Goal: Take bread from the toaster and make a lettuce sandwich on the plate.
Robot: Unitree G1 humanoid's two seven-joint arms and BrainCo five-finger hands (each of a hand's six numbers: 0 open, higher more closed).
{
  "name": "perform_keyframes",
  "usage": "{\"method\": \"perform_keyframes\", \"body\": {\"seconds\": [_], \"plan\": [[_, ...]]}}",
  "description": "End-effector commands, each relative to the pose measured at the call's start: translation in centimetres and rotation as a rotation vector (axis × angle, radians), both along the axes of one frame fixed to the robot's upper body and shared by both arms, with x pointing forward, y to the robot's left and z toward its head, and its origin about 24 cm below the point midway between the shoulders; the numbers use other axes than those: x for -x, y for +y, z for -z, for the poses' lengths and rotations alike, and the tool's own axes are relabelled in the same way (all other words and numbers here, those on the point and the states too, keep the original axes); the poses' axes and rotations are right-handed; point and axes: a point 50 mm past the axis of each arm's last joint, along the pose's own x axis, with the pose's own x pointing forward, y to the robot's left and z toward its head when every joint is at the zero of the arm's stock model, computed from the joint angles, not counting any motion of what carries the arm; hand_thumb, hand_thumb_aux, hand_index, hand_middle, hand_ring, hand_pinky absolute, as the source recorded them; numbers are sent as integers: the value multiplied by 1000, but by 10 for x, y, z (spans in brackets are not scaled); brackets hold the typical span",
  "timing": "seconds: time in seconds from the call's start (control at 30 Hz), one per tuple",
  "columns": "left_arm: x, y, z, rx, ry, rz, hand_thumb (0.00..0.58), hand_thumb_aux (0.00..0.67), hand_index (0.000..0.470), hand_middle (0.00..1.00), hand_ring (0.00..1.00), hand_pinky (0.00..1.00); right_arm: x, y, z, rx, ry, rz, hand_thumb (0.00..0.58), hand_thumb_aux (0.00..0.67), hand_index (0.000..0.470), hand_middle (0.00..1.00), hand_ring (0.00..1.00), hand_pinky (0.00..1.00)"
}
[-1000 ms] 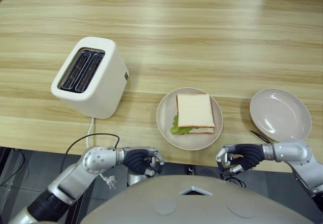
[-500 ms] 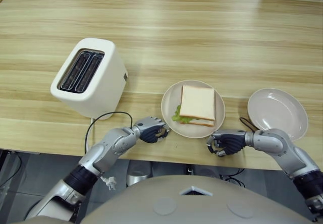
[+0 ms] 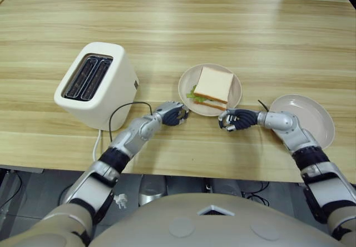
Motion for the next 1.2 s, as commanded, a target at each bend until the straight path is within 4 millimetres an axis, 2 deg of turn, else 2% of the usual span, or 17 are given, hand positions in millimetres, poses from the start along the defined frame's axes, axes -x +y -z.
{"method": "perform_keyframes", "body": {"seconds": [0.03,0.3,0.4,0.53,0.6,0.67,0.7,0.73,0.77,0.8,0.83,0.87,0.97,1.1,1.2], "plan": [[-9,22,27,-104,81,-117,580,670,460,1000,1000,1000,-17,6,-3,-115,34,57,580,670,460,1000,1000,1000],[-25,16,22,-17,50,-179,580,670,460,1000,1000,1000,-48,16,-5,-191,62,229,580,670,460,1000,1000,1000],[-34,21,11,36,-3,-224,580,670,460,1000,1000,1000,-50,15,-5,-237,81,254,580,670,460,1000,1000,1000],[-40,30,-4,152,-95,-275,580,670,460,1000,1000,1000,-47,11,-14,-337,68,198,580,670,460,1000,1000,1000],[-37,36,-16,265,-165,-293,542,499,343,1000,1000,1000,-43,7,-30,-507,57,129,580,670,460,1000,1000,1000],[-31,38,-24,349,-199,-289,508,434,298,1000,1000,1000,-38,3,-43,-627,34,70,580,657,451,1000,1000,1000],[-25,38,-30,414,-222,-281,462,368,253,1000,1000,1000,-33,2,-52,-702,18,40,478,389,267,1000,1000,1000],[-19,37,-37,478,-243,-268,422,321,220,1000,1000,1000,-29,3,-61,-777,3,12,392,289,198,1000,1000,1000],[-12,35,-44,542,-267,-249,288,194,133,1000,1000,1000,-24,3,-70,-846,-11,-11,0,0,0,949,949,949],[-5,34,-53,608,-293,-232,0,0,0,937,937,937,-19,5,-77,-909,-26,-21,0,0,0,353,353,353],[-1,32,-58,645,-304,-221,0,0,0,294,294,294,-14,5,-82,-944,-33,-20,0,0,0,0,0,0],[5,29,-69,749,-316,-217,0,0,0,0,0,0,-11,8,-89,-1018,-66,10,0,0,0,0,0,0],[18,25,-90,981,-319,-229,0,0,0,0,0,0,-5,18,-101,-1180,-177,134,0,0,0,0,0,0],[29,26,-99,1073,-323,-240,0,0,0,0,0,0,-10,27,-100,-1274,-349,371,0,0,0,0,0,0],[32,28,-101,1131,-303,-264,0,0,0,0,0,0,-10,32,-95,-1250,-490,473,0,0,0,0,0,0]]}}
